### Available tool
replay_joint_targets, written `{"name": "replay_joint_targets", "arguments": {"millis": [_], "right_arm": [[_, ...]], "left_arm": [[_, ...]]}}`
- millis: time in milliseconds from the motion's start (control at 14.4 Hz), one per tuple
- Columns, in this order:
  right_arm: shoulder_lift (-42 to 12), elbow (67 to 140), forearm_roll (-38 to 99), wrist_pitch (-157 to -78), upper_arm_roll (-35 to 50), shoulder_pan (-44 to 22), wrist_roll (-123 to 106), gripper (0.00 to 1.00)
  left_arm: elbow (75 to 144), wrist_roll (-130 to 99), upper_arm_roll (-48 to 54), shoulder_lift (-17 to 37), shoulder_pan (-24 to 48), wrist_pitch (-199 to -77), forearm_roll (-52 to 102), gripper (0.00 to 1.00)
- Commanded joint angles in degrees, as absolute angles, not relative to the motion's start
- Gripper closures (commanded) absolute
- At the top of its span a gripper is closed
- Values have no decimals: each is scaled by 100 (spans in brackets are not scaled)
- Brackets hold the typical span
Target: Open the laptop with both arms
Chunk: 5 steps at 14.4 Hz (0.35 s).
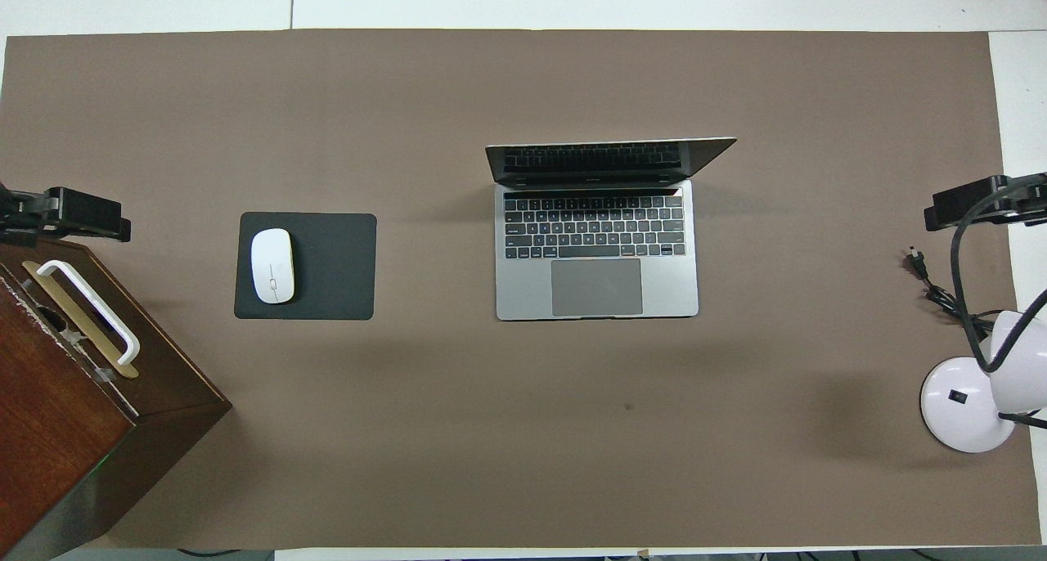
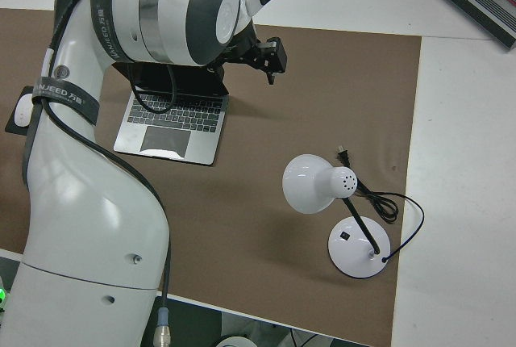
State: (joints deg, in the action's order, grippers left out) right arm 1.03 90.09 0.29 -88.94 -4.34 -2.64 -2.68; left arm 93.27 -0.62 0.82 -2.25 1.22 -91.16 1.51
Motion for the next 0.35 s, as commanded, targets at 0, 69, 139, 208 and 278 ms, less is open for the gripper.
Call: {"name": "replay_joint_targets", "arguments": {"millis": [0,69,139,208,278], "right_arm": [[88,8947,-53,-8771,-413,-202,-325,3],[88,8956,-53,-8771,-413,-202,-325,3],[88,8956,-53,-8771,-413,-202,-325,3],[97,8956,-53,-8763,-413,-202,-325,3],[97,8965,-44,-8763,-413,-202,-325,3]], "left_arm": [[9308,-132,88,-237,132,-9026,97,0],[9308,-132,88,-237,132,-9018,97,0],[9308,-132,88,-237,132,-9026,97,0],[9308,-132,88,-237,132,-9035,105,0],[9308,-132,88,-237,132,-9026,97,0]]}}
